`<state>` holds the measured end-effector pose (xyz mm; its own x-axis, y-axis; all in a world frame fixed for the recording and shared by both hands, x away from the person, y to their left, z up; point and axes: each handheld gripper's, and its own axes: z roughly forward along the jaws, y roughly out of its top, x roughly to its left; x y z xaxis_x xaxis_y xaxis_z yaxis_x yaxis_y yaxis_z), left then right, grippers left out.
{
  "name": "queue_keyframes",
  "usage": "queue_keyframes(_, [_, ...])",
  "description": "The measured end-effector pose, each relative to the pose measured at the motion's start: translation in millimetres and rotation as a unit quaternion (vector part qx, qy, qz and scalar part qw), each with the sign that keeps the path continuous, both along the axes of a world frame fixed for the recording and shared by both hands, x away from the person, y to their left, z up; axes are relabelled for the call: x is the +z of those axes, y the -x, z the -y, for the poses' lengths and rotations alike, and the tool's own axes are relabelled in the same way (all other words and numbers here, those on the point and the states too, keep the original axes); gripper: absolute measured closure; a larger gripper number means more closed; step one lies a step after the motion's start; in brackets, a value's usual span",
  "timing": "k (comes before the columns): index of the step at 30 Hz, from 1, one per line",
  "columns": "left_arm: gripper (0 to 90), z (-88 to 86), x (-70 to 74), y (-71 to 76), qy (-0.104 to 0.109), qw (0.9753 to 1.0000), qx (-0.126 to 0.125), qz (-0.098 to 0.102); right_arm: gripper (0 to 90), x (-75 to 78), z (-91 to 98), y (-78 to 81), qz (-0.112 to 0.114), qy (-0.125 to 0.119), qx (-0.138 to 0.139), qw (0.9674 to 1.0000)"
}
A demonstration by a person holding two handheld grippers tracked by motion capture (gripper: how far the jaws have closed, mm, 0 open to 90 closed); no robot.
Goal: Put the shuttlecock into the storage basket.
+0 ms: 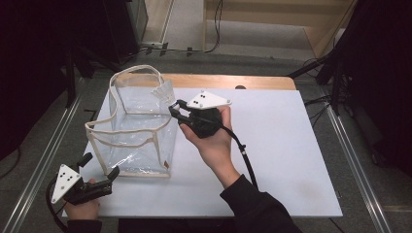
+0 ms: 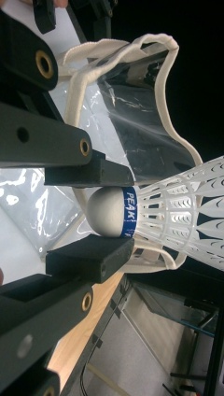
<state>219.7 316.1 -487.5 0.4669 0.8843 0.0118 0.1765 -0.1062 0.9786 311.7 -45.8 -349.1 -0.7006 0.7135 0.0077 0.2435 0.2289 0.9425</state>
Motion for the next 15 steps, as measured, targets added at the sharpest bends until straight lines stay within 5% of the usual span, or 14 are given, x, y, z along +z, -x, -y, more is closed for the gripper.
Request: queue_keyframes(15, [0.0, -0.2, 0.1, 0.1, 0.0, 1.0, 0.0, 0.0, 62.9, 0.4, -11.6, 2.3, 0.0, 0.0, 0.013, 0.9999])
